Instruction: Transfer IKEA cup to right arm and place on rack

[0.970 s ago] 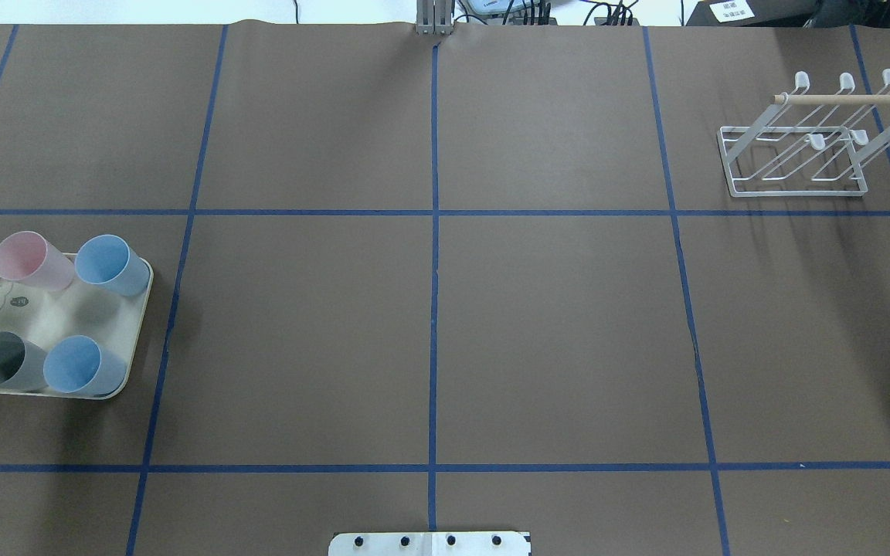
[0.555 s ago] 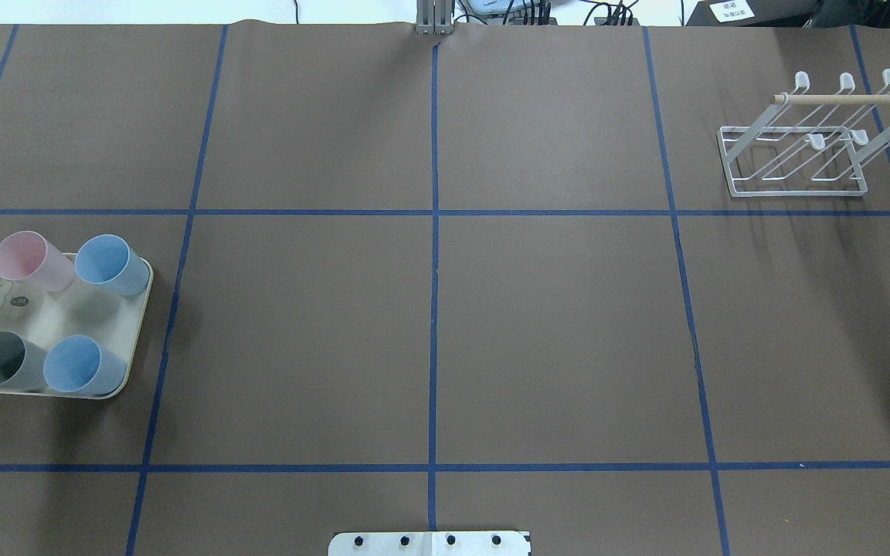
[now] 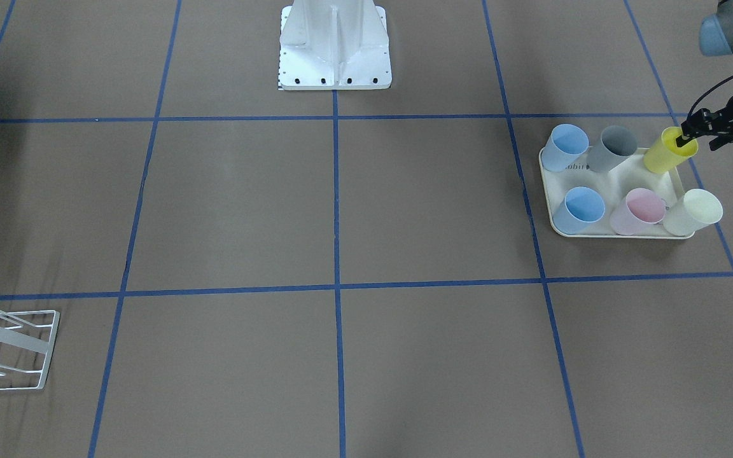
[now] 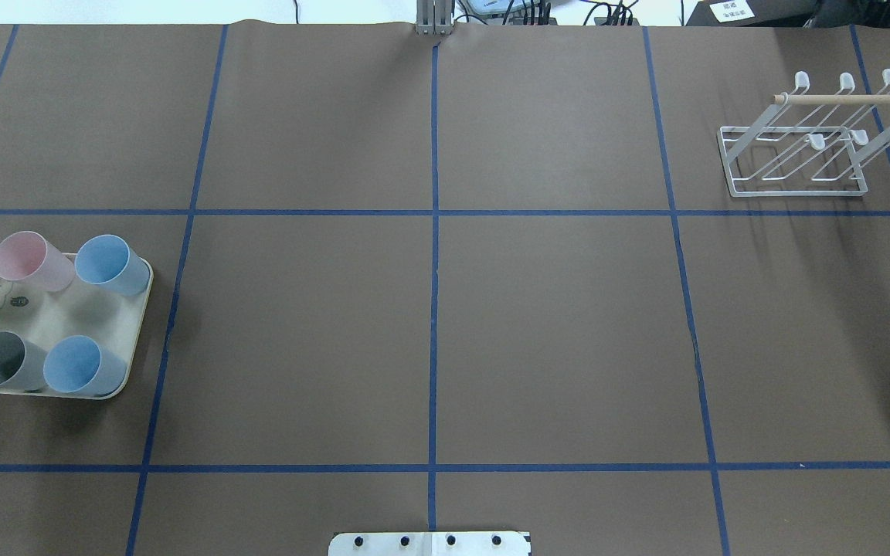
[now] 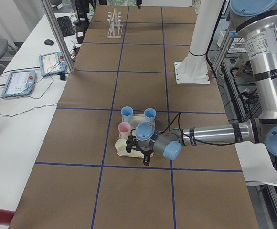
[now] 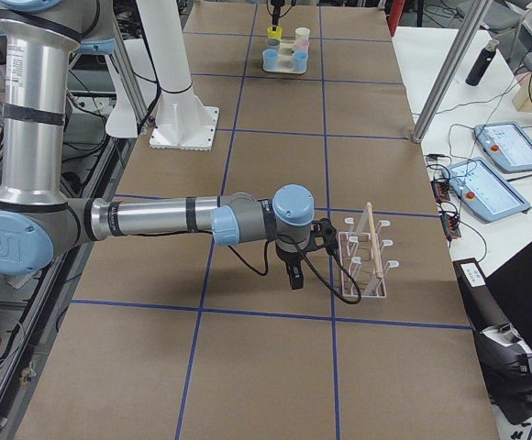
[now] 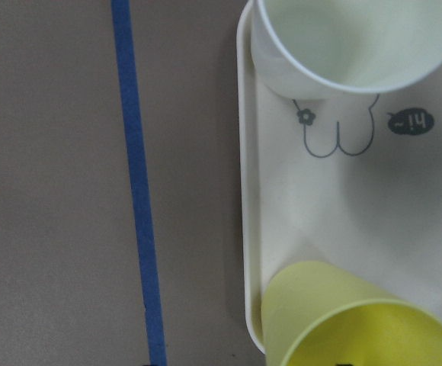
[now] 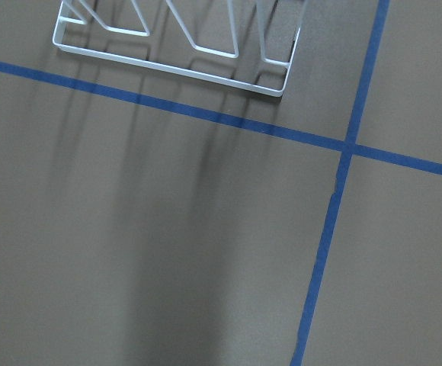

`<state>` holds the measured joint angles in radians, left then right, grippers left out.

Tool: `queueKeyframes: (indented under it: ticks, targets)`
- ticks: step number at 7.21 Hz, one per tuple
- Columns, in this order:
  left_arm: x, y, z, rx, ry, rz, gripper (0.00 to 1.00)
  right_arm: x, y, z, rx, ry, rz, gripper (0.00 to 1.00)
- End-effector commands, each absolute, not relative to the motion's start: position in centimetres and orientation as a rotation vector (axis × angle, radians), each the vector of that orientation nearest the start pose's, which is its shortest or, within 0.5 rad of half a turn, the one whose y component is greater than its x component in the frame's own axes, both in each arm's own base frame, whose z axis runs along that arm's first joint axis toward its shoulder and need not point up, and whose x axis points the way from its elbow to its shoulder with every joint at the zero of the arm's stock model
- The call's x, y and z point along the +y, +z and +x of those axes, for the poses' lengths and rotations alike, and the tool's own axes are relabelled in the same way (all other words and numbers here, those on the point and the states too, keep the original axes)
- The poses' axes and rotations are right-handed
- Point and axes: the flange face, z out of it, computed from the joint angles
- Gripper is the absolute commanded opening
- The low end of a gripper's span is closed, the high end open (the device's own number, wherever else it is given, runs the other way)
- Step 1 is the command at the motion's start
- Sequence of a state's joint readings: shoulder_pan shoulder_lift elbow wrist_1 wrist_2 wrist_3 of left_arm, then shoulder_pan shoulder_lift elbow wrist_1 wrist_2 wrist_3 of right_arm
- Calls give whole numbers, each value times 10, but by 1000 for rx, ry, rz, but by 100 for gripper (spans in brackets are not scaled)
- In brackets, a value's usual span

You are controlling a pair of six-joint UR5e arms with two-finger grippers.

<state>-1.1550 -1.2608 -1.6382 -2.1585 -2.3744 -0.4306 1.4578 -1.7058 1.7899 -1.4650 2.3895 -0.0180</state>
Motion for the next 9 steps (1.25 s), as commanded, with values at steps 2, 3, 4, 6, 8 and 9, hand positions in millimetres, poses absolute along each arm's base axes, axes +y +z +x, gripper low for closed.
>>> queueKeyframes:
  ticks: [2, 3, 4, 6, 8, 9]
  targets:
    - [-362, 694, 95, 867, 125, -38, 0, -450, 599, 10, -826, -201, 140, 100]
    - [-359, 687, 92, 909, 128, -52, 0, -450, 596, 10, -826, -203, 146, 100]
    - [-363, 682, 66, 976, 60, -48, 0, -452, 593, 9, -824, -205, 152, 100]
    - [-375, 651, 7, 998, -91, 35, 0, -457, 583, 4, -833, -245, 239, 100]
    - [-415, 572, 16, 1056, -283, 25, 0, -463, 558, -33, -927, -192, 218, 100]
    - [-429, 530, 21, 1103, -296, 51, 0, -464, 541, -59, -971, -133, 218, 100]
